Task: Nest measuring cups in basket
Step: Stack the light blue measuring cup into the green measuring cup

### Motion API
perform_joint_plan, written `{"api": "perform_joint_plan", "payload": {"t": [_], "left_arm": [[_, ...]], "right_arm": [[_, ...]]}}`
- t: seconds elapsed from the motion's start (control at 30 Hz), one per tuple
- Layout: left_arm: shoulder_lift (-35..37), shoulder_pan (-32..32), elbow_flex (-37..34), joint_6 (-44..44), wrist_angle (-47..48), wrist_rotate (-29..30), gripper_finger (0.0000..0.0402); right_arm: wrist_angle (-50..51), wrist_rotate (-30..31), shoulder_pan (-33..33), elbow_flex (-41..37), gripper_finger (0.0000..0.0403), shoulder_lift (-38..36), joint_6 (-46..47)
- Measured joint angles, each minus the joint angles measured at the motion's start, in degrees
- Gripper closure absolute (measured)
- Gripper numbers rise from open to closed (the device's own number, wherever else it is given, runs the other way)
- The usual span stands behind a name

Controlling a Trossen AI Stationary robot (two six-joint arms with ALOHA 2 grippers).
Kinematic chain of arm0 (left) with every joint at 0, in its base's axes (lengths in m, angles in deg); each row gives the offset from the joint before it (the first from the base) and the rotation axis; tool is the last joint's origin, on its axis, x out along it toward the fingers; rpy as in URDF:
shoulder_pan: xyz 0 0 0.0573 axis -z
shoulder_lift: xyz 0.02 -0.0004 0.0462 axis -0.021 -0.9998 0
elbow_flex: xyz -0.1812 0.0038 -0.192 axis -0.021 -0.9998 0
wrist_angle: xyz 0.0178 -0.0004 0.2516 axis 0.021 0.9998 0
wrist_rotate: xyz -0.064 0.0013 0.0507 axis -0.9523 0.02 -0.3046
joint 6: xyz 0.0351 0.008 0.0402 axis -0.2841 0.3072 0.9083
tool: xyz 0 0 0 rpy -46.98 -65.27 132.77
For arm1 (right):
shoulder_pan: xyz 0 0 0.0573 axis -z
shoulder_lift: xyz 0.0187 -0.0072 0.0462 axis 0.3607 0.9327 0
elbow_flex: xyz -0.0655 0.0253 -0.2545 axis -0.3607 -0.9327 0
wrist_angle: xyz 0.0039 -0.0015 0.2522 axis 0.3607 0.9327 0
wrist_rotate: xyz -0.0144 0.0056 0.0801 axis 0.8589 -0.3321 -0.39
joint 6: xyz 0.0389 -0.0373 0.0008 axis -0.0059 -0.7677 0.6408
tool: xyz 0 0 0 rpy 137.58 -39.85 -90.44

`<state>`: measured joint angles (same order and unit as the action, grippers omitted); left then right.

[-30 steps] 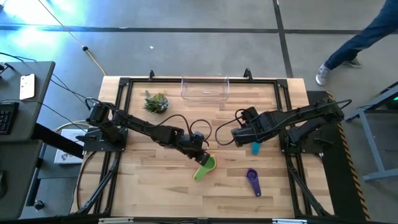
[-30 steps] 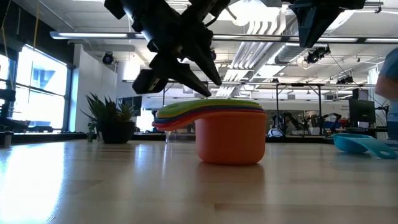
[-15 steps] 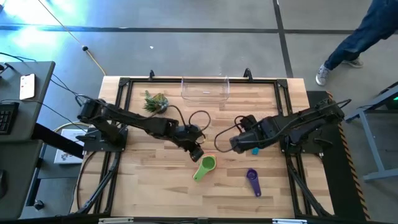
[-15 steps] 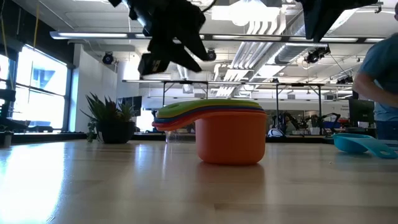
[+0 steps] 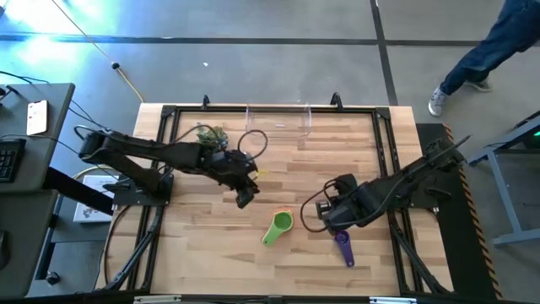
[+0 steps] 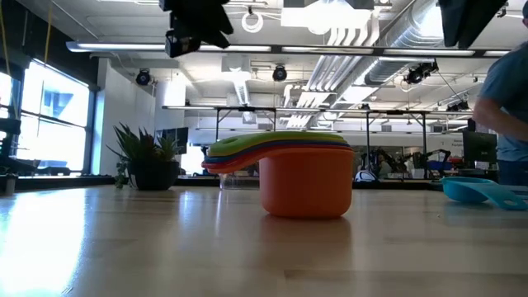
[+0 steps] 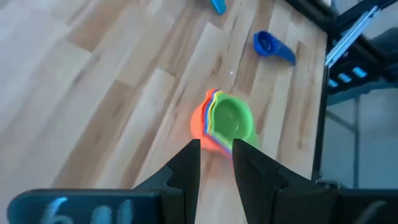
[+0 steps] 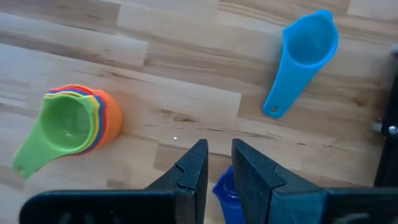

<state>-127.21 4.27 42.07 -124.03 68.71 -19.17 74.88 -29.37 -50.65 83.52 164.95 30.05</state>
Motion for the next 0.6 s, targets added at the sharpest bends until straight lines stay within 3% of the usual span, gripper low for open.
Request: {"api": "perform_joint_plan", "payload": {"t": [0.4,0.6], "left_arm": [[9.3,-2.3,0.0,9.9,10.8,0.9,0.0316],[12.3,-3.2,0.0,13.2,15.7,1.2,0.0316]], "right_arm": [[4.3,2.1,1.9,0.0,0.0296,7.3,9.2],[7.0,2.0,5.8,0.0,0.0295,9.6,8.7]]}}
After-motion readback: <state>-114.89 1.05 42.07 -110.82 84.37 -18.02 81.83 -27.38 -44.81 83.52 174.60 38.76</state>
